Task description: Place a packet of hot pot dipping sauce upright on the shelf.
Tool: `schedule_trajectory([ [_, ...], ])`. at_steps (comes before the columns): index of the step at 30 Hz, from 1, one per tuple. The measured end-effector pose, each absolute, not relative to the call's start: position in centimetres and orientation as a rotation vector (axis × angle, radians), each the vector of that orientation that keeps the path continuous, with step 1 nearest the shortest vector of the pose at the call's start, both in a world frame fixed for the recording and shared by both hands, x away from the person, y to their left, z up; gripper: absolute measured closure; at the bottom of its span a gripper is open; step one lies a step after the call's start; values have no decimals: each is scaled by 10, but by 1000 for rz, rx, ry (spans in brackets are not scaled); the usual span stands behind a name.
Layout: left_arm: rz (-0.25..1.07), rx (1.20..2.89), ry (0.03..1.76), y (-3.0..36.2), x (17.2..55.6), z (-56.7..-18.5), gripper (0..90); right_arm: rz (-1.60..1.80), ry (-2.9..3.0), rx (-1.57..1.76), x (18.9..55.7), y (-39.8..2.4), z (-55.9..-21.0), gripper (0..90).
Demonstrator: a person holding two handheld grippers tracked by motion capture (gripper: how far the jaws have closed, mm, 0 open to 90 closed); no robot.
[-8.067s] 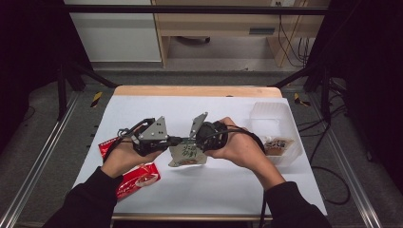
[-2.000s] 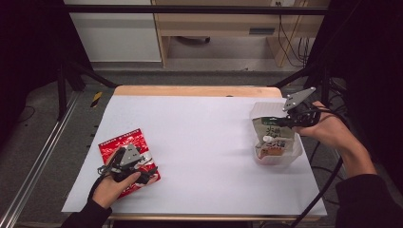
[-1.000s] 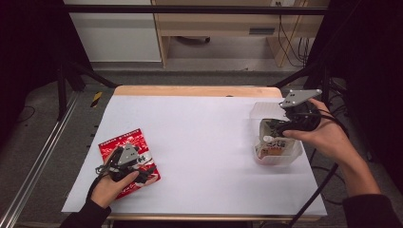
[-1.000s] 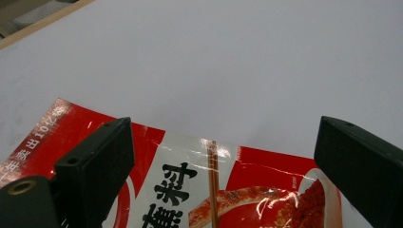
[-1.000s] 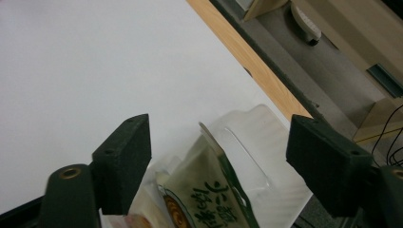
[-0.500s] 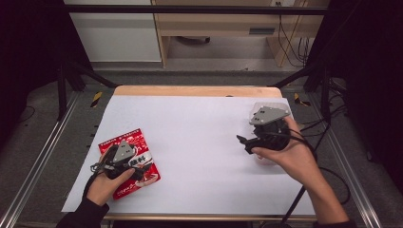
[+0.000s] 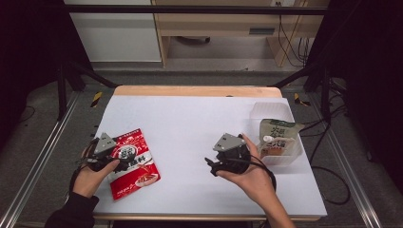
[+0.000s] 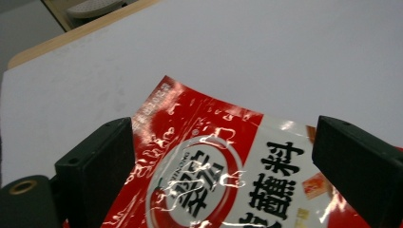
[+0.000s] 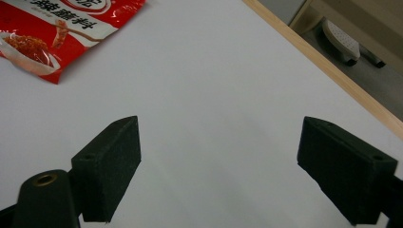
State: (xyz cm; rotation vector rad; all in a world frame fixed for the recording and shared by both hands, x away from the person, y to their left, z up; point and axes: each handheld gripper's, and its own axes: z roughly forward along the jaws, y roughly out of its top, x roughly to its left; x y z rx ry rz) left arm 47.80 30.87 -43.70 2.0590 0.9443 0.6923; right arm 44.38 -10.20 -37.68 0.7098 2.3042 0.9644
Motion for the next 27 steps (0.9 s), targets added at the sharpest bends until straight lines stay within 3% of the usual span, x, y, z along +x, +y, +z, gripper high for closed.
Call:
schedule_trajectory([
  [10,764,2042,1004,343,485,-440,62,1040,2250,794,445,-73,-422,137],
  [18,820,2032,1067,370,490,-440,59,1020,2208,866,447,-93,-432,139],
  [27,768,2047,1126,391,496,-448,60,980,2204,903,449,-102,-442,142],
])
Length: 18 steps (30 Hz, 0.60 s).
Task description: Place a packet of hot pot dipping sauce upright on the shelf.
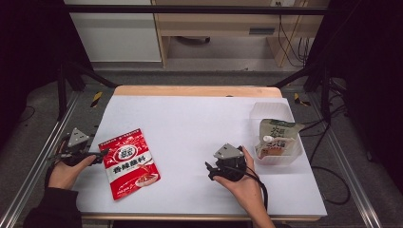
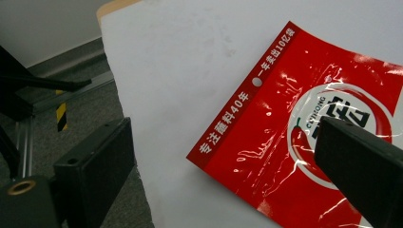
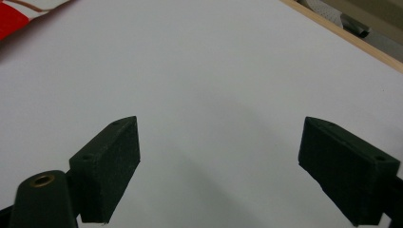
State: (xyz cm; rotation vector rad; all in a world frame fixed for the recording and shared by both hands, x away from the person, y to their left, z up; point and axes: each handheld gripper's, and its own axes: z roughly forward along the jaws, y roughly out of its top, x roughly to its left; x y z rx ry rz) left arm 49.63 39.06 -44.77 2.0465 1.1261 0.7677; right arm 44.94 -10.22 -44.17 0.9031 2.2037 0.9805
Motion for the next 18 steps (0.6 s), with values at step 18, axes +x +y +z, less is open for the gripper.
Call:
schedule_trajectory([
  [18,670,2123,1119,395,507,-465,72,922,2262,882,450,-96,-450,143],
])
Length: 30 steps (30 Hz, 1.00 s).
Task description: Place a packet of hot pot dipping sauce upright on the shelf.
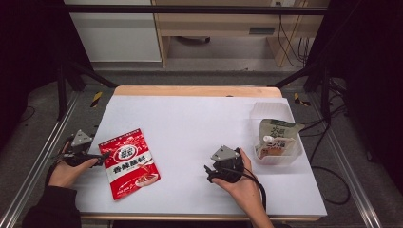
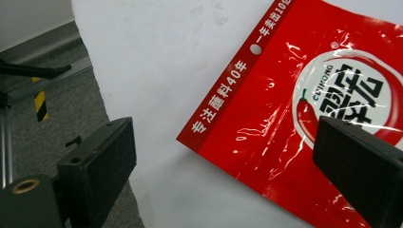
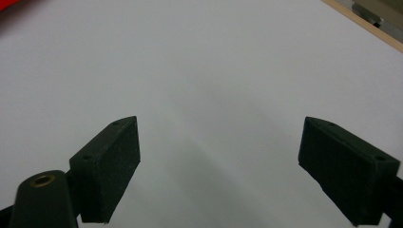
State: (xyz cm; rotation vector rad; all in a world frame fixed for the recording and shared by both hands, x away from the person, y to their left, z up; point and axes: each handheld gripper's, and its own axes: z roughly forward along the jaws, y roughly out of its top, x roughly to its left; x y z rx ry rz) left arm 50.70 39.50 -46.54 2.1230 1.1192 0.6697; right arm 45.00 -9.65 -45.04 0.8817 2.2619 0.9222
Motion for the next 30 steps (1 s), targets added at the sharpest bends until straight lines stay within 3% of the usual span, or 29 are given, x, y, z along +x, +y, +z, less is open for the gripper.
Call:
schedule_trajectory([
  [30,495,2115,1105,392,522,-475,153,895,2325,834,450,-88,-457,143],
])
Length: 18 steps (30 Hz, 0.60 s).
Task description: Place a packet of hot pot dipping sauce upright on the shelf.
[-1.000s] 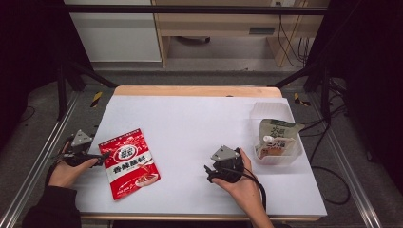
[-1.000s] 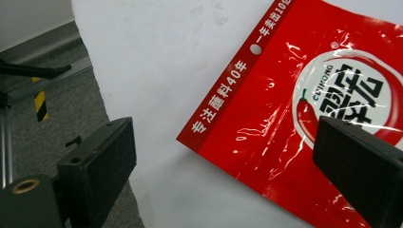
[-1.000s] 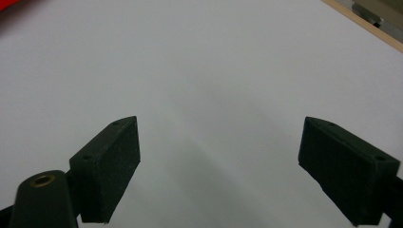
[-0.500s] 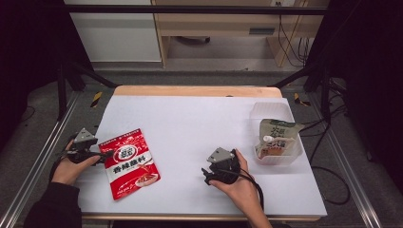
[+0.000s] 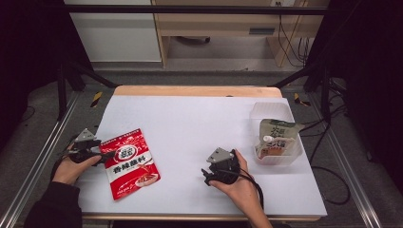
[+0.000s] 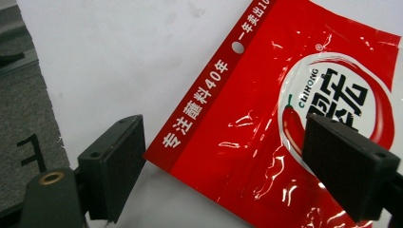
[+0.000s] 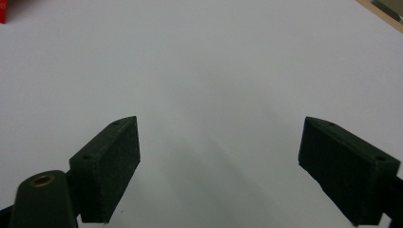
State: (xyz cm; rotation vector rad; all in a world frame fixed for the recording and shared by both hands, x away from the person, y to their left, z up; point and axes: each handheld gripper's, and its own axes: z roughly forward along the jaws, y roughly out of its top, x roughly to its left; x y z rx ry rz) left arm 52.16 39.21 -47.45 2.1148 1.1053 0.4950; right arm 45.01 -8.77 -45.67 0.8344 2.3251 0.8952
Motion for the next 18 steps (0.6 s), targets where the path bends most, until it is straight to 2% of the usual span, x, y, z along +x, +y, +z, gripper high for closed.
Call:
schedule_trajectory([
  [12,439,2075,1075,391,509,-461,316,895,2327,832,450,-88,-457,142],
  [18,381,2107,1060,385,503,-455,365,888,2332,829,450,-89,-457,143],
])
